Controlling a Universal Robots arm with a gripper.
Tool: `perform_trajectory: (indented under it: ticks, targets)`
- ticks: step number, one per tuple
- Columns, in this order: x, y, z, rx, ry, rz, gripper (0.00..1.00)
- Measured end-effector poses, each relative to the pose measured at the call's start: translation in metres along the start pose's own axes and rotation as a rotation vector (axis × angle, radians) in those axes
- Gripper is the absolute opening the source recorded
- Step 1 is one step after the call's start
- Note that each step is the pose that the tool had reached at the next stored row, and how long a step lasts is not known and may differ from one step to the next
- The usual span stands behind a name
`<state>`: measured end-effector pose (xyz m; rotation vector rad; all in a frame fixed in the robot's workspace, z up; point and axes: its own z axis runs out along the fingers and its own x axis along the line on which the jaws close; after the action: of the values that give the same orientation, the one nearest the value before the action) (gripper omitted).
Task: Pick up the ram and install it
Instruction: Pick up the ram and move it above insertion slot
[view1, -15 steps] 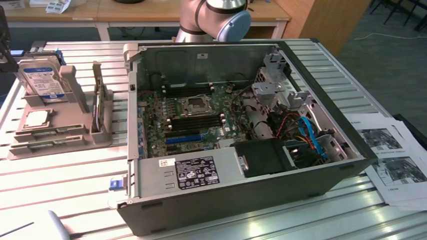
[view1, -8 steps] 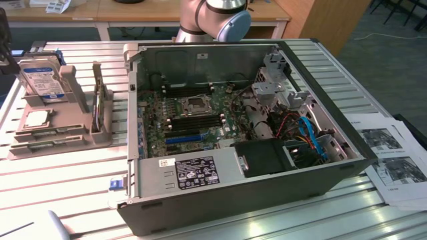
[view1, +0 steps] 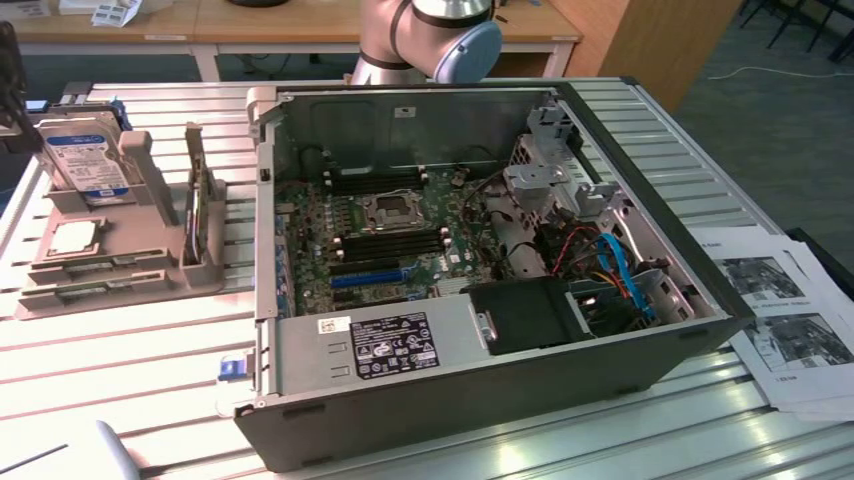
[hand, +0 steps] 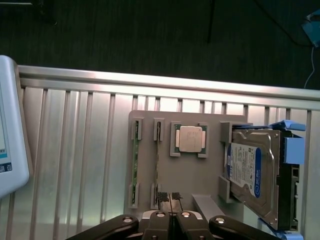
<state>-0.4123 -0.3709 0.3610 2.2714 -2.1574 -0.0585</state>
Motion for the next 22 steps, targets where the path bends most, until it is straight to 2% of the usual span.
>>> perform_trajectory:
  ticks: [10,11,22]
  targets:
    - [0.000,-0.0002,0.0062,0.0006,0.0000,0.000,0.10]
    - [0.000,-0.0004,0.0121,0.0008,0.0001,0.000,0.10]
    - [0.000,-0.0004,0.0121,0.0009,0.0000,0.000,0.10]
